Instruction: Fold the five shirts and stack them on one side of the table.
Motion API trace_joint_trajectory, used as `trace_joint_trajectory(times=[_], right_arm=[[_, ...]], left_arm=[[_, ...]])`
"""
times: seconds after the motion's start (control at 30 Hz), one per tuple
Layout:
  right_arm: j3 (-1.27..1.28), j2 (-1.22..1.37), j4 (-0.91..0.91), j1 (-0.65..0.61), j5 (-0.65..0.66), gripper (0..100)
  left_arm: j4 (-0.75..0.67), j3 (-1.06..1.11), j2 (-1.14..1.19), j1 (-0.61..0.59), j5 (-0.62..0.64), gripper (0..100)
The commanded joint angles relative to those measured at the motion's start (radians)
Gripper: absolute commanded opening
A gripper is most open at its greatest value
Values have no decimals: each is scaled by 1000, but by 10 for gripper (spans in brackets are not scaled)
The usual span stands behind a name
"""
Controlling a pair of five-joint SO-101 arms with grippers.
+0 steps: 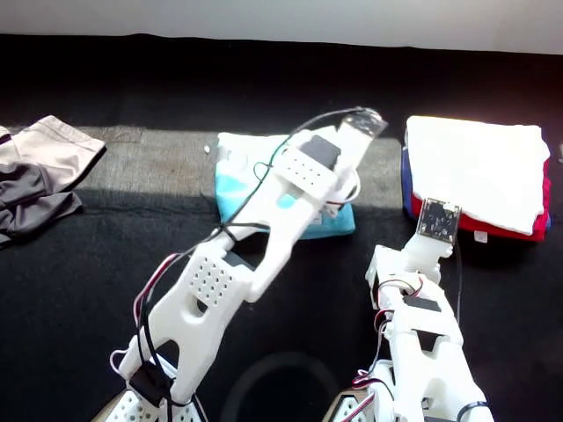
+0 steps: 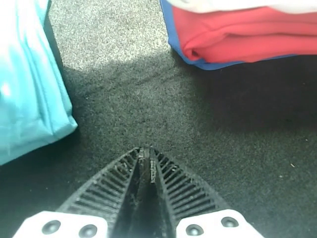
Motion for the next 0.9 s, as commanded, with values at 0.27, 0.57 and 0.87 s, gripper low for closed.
trace_joint_trajectory(times=[0.27,0.57,0.87], right_arm=[[-48,-1,-15,5,-11,9],[-211,10,229,4,-9,9],[-650,15,618,-182,-5,9]], left_arm=[[-31,-282,-12,-81,6,9],[341,-641,-2,-242,6,10],[345,-423,-101,-375,71,10]])
